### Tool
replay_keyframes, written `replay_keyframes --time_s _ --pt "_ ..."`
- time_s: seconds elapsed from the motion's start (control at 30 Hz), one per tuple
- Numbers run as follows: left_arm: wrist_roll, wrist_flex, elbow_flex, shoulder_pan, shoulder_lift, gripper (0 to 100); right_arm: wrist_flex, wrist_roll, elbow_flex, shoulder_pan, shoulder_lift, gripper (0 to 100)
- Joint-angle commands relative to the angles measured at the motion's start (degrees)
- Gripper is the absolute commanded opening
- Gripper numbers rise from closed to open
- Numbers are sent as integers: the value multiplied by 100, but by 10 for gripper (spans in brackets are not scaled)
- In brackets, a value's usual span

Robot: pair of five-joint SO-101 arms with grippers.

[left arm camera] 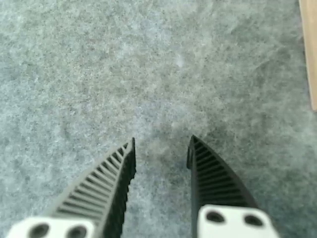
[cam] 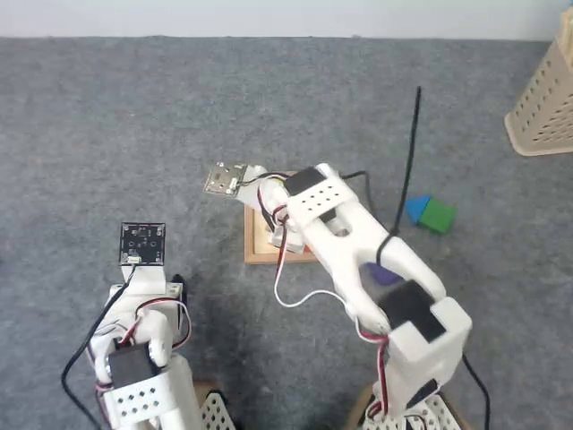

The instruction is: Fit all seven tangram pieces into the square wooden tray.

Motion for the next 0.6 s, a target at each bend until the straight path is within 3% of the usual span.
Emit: replay_keyframes --time_s 0.0,0.33,0.57 --pt "-35 18 -66 -18 -44 168 -92 202 -519 84 101 7" --pt "-35 18 -66 -18 -44 168 -92 211 -747 426 268 13" --pt "-35 18 -66 -18 -44 168 13 211 -818 435 277 103"
